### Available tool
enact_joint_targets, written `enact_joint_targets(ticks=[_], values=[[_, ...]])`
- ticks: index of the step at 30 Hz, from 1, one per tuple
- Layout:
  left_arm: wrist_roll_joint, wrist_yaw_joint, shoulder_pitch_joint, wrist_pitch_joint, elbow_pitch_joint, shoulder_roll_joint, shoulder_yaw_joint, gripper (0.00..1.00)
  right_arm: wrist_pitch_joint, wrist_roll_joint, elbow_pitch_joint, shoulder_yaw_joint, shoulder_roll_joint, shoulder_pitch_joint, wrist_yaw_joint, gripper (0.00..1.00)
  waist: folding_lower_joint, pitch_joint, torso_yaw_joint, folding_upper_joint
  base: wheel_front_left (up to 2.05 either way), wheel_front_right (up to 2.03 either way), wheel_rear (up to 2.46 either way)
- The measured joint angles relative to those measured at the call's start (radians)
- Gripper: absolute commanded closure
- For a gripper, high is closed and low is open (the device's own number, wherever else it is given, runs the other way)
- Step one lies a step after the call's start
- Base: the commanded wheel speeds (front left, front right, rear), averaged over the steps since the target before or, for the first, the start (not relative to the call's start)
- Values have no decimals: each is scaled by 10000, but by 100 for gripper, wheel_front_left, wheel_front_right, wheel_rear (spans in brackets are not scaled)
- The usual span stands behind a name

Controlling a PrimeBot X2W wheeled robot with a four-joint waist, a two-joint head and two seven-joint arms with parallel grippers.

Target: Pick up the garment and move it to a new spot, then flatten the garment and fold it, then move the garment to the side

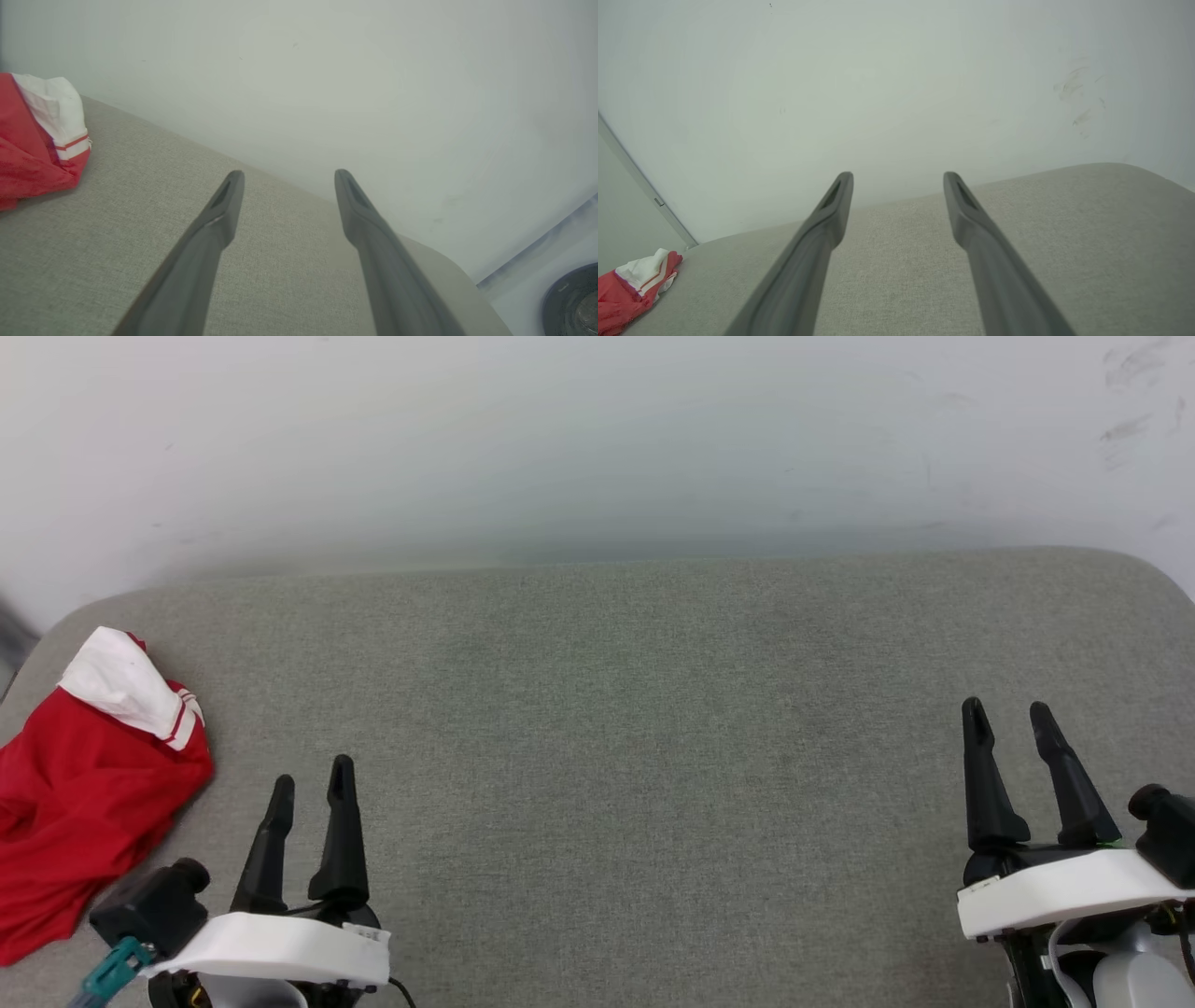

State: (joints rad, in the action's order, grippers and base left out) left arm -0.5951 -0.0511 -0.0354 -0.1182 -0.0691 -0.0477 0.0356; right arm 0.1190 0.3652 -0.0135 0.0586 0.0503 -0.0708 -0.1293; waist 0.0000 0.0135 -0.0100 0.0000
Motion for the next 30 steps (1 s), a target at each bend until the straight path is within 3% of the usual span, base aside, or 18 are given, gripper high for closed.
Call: enact_joint_targets(ticks=[16, 30], values=[[1925, 1400, -95, -437, -90, -861, -1707, 0, 405, -1962, -46, -196, 0, 40, 0, 0, 0, 89, -53, 0, 0, 0, 0], [3093, 1833, -169, -752, -52, -1271, -2541, 0, 748, -3528, -8, -290, 0, 51, -15, 0, 0, 187, -112, 0, 0, 0, 0]])
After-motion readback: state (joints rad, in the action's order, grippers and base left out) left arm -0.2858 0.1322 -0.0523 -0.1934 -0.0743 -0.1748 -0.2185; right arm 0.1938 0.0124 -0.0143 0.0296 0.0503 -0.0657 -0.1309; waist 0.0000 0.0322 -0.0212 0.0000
